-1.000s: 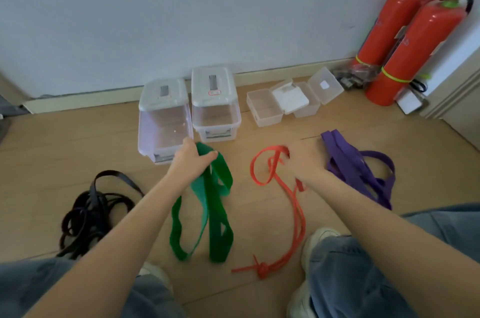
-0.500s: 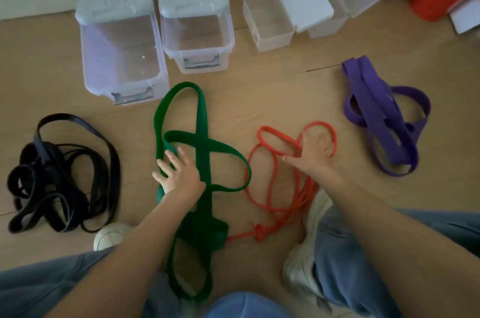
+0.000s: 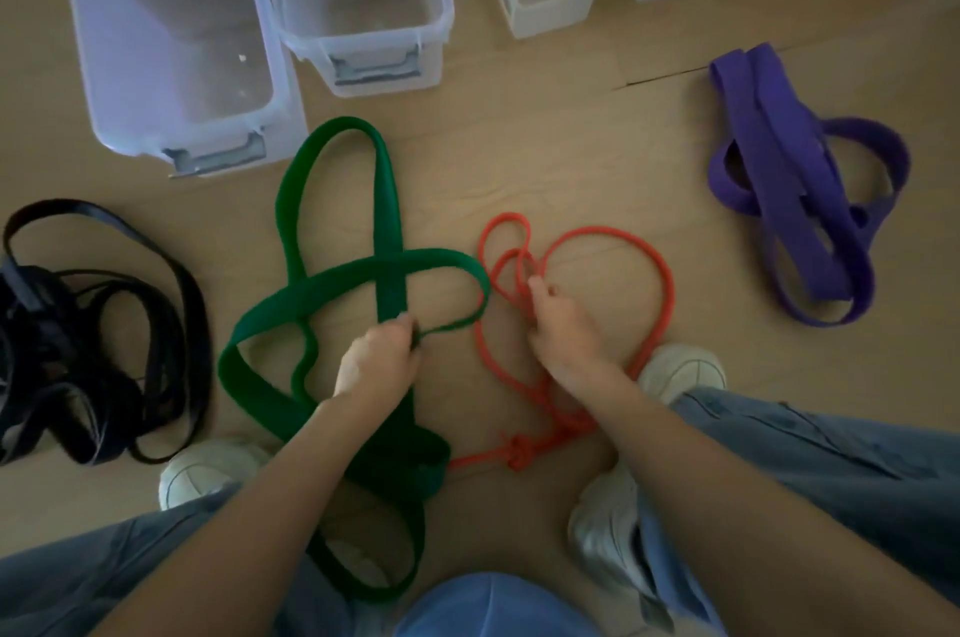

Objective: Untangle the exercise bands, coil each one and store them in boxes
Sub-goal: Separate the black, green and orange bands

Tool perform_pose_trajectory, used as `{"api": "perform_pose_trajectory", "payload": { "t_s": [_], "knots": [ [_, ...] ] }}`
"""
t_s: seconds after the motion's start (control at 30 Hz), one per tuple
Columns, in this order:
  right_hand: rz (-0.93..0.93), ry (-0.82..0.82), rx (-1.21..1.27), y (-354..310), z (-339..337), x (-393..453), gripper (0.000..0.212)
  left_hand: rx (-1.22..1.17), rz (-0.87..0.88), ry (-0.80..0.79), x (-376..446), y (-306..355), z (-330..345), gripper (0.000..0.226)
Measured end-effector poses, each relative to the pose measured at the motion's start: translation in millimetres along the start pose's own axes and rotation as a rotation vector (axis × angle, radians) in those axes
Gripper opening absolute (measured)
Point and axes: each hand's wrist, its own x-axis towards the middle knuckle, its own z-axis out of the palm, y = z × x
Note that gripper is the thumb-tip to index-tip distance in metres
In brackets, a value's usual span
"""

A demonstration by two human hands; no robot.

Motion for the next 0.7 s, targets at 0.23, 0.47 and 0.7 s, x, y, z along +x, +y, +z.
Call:
{"api": "perform_pose_trajectory", "payload": {
  "t_s": [0.23, 0.47, 0.7],
  "knots": [
    [-0.043, 0.335, -0.092, 12, -148, 95, 0.048, -0.515, -0.073, 0.304, 31, 12, -59, 0.037],
    [0.185, -0.007, -0.131, 6, -109, 80, 0.07, -0.59, -0.248, 0.158, 56, 25, -67, 0.056],
    [-0.241, -0.031, -0.234, -29, -59, 48, 0.094, -0.523, -0.104, 0.056, 50, 12, -49, 0.055]
  ]
}}
